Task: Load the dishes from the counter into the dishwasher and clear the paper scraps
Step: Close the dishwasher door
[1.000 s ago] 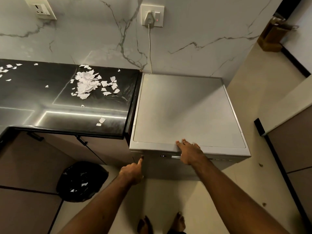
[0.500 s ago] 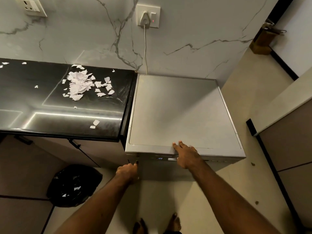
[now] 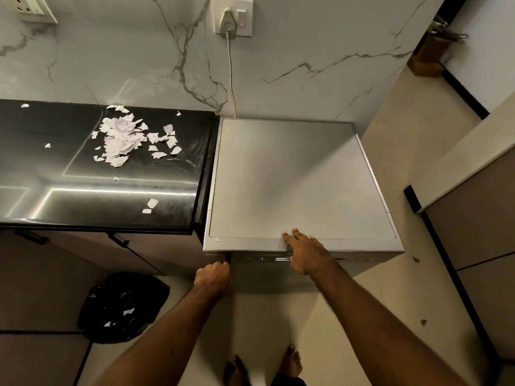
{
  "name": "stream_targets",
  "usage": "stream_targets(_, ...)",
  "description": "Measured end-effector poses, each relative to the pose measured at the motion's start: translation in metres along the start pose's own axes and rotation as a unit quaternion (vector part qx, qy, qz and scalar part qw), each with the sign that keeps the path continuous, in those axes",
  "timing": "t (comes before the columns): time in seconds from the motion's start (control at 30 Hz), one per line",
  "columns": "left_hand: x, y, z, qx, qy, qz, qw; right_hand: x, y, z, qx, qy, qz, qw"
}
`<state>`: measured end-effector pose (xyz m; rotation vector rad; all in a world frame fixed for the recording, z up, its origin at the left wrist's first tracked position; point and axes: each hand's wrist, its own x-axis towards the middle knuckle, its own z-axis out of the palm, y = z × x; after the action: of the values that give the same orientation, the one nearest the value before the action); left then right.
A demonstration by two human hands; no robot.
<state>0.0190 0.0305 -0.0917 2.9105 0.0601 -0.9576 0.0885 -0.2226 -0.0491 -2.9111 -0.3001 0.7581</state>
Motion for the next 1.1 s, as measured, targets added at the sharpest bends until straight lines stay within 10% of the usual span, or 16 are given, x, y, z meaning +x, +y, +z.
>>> stream_targets(1.1, 0.000, 0.013, -0.002, 0.032, -0.041, 0.014, 0.999, 0.000, -0.001, 0.004, 0.023, -0.015, 0.008, 1.000)
